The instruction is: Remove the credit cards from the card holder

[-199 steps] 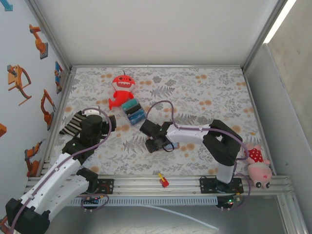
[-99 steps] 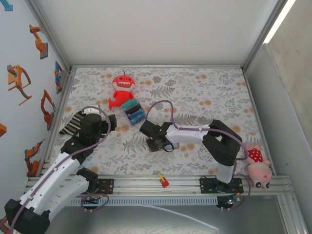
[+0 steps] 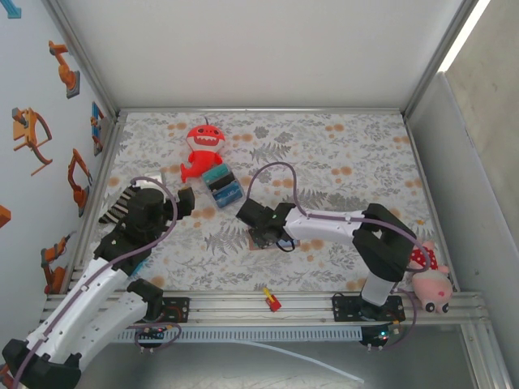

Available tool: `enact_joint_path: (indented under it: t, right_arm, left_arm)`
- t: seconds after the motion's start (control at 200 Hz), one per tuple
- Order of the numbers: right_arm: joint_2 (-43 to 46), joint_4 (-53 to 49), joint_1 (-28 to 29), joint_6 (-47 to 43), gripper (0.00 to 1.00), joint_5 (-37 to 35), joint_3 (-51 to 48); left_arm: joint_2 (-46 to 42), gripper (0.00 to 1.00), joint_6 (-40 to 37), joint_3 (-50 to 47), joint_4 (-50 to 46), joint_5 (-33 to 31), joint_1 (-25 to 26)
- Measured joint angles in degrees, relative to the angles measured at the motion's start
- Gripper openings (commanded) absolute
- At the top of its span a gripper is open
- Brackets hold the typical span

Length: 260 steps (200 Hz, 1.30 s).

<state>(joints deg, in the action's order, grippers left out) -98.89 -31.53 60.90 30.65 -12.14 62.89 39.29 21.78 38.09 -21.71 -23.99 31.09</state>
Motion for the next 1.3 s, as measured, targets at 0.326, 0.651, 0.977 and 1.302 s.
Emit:
enact_joint_path:
  t: [0.326,0.651,0.977,1.302]
  right_arm:
    - [1.75,-1.55,-0.11,0.94,0.29,-3.45,-1.4]
    - [4.85,-1.95,-1.49,2.43,0.32,-3.93,-4.98]
    - [6.14,-0.2,-4.98,2.56,0.32,-2.45,-10.51]
    - [7.63,3.74,-8.41,1.86,0.32,-0.31,-14.14]
  left_arm:
    - [0.07,0.97,-1.22,1.16,0.07,-1.16,4.07]
    - [3.89,0.97,-4.02,1.79,1.92,-5.18,10.1]
    - [10.34,0.97,-6.58,1.9,5.86,-7.85,16.5]
    - [13.25,0.97,-6.84,0.09,8.72,-8.15,19.02]
